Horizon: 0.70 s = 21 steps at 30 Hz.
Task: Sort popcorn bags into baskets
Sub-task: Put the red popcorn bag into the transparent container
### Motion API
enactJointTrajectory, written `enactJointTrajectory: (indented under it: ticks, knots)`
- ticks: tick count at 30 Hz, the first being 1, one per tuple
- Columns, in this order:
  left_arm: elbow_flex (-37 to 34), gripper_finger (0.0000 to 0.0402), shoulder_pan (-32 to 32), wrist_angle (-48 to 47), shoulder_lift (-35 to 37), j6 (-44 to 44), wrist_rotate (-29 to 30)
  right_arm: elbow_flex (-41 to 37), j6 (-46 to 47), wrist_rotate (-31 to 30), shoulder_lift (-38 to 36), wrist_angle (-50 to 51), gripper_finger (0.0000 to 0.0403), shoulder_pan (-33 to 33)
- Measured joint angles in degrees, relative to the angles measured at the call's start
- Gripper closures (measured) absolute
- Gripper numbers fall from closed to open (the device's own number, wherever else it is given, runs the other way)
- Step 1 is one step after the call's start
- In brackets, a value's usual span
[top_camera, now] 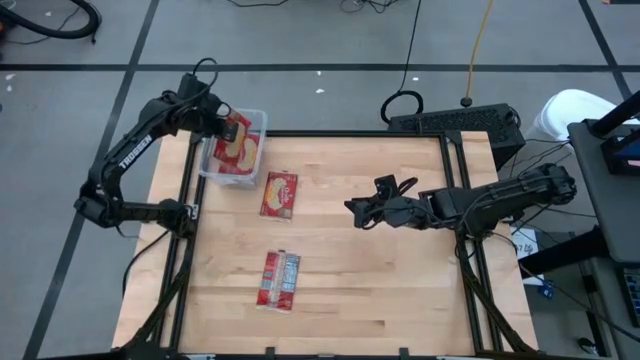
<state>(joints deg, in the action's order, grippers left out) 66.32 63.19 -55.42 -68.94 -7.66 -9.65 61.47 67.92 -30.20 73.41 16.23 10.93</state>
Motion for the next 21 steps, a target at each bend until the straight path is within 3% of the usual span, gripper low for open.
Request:
enactJointTrajectory:
  ticks: [12,21]
  knots:
    - [-4.1,0.0378,-3.5,-3.7,-4.2,4.6,12.2,0.0,-1.2,0.3,0.0,-0.2,0.0248,-2.3]
    - [-2.9,0.0378,-5.6,-5.3,-4.2,2.6,15.3,0.0,-1.1,0.6,0.0,-0.5,0.0248,-2.2]
